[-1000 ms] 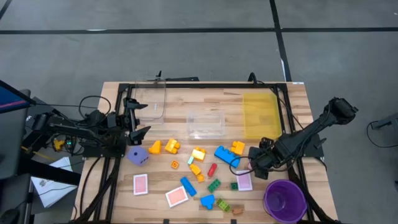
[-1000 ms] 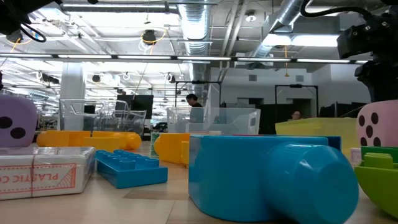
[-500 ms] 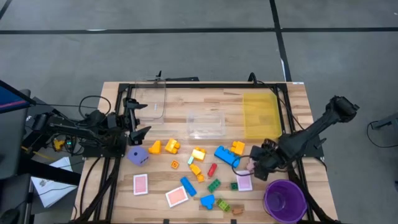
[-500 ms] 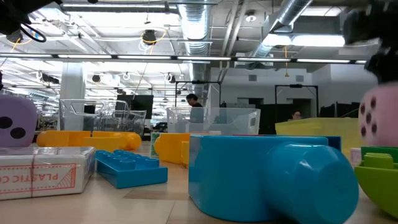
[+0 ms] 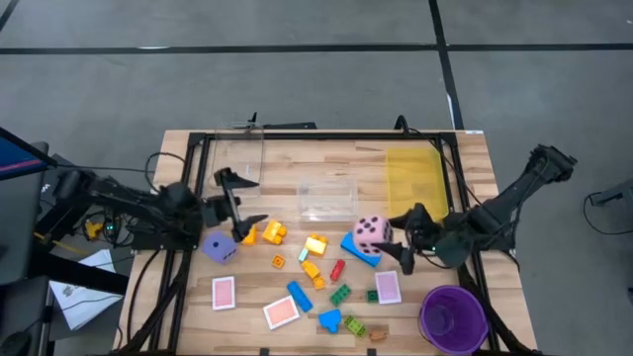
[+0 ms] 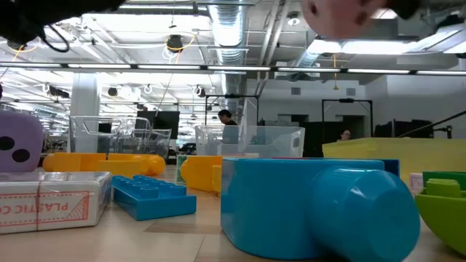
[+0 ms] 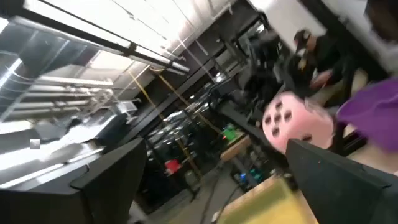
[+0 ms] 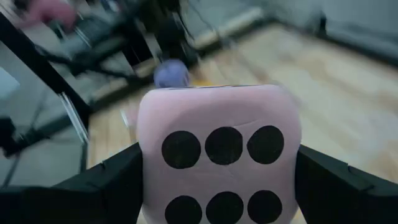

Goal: Pick & Place Toys
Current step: Put the pink die into the top transparent bin

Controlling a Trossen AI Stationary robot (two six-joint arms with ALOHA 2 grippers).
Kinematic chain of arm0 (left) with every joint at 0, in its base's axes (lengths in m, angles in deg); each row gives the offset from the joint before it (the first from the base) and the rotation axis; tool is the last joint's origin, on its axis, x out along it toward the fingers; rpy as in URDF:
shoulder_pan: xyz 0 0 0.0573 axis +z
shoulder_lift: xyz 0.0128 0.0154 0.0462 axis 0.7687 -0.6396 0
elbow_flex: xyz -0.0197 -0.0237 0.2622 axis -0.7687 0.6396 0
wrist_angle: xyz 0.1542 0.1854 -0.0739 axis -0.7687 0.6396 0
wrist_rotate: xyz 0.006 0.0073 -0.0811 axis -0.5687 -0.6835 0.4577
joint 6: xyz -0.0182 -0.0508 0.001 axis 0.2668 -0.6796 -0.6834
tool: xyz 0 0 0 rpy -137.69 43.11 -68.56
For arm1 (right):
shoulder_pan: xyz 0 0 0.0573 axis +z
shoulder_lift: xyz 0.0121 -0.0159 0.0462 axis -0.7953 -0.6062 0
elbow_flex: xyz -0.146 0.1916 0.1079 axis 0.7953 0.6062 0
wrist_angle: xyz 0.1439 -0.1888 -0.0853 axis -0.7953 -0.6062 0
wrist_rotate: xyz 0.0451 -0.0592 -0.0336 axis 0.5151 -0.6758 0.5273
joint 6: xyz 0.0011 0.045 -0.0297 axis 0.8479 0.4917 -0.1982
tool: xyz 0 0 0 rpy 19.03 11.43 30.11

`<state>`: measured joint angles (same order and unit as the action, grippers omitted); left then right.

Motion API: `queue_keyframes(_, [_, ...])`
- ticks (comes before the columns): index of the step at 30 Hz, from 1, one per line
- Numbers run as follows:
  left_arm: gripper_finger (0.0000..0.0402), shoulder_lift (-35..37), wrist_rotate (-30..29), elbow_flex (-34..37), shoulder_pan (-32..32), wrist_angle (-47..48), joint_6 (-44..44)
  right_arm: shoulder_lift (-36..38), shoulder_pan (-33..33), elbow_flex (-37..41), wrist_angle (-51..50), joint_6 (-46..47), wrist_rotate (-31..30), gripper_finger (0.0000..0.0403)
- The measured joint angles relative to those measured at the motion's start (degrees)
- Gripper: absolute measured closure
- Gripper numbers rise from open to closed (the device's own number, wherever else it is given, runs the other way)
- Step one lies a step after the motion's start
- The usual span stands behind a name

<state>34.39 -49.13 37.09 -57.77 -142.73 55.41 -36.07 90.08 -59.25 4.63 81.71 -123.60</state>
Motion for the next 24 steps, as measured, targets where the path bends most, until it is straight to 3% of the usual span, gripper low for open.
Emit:
queue_keyframes(6, [0.0003, -11.9, -9.2, -7.5, -4.3, 1.5, 6.1, -2.8, -5.3, 0.0, 11.8, -10.3, -0.3, 0.0080])
queue_keyframes(13, [0.0002, -24.2, -11.8, -19.7, -8.2, 8.9, 7.4, -3.8, -11.0, 0.0, 18.0, -14.7, 5.7, 0.0077])
queue_keyframes(19, [0.0002, -32.4, -12.0, -26.5, -9.0, 8.8, 10.0, -3.7, -11.3, 0.0, 24.9, -19.1, 7.7, 0.0077])
queue_keyframes(24, [0.0002, -36.4, -11.9, -29.0, -9.0, 2.6, 15.8, -3.9, -11.3, 0.0, 27.9, -19.9, 9.6, 0.0077])
